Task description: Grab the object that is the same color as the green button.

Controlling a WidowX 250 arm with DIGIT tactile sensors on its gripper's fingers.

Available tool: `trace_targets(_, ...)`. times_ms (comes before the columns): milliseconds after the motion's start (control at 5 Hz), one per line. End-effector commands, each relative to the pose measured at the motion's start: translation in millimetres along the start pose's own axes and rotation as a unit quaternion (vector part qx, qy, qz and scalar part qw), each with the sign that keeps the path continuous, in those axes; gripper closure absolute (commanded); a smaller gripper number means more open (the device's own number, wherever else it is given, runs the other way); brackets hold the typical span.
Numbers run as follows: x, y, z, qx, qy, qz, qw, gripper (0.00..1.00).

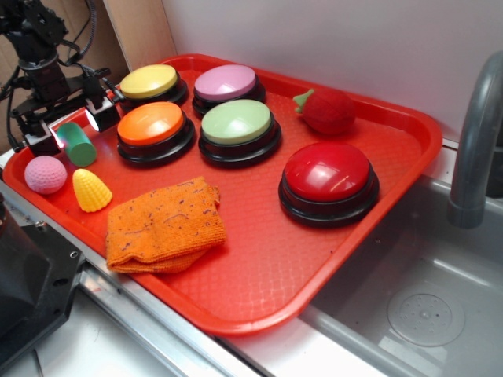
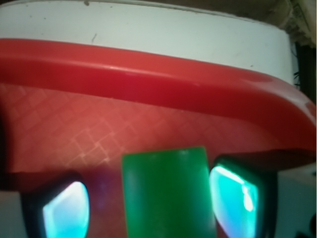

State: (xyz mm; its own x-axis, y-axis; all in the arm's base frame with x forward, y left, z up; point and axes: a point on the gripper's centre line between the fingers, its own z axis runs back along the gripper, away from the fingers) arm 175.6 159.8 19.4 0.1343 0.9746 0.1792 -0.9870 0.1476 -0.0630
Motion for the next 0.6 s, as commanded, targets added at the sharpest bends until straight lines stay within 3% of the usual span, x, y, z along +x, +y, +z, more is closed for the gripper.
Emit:
trace_targets(0,-1.4,13.3,1.1,-0.023,0.013,-0.001,1.0,0.38)
trace_targets(200,-0.2,12.8,-0.7,-0.037,0.032,-0.029,0.998,1.0)
trace_targets(400,0.6,10.6,-5.4,-0.036,0.043,-0.06,0.997,1.0)
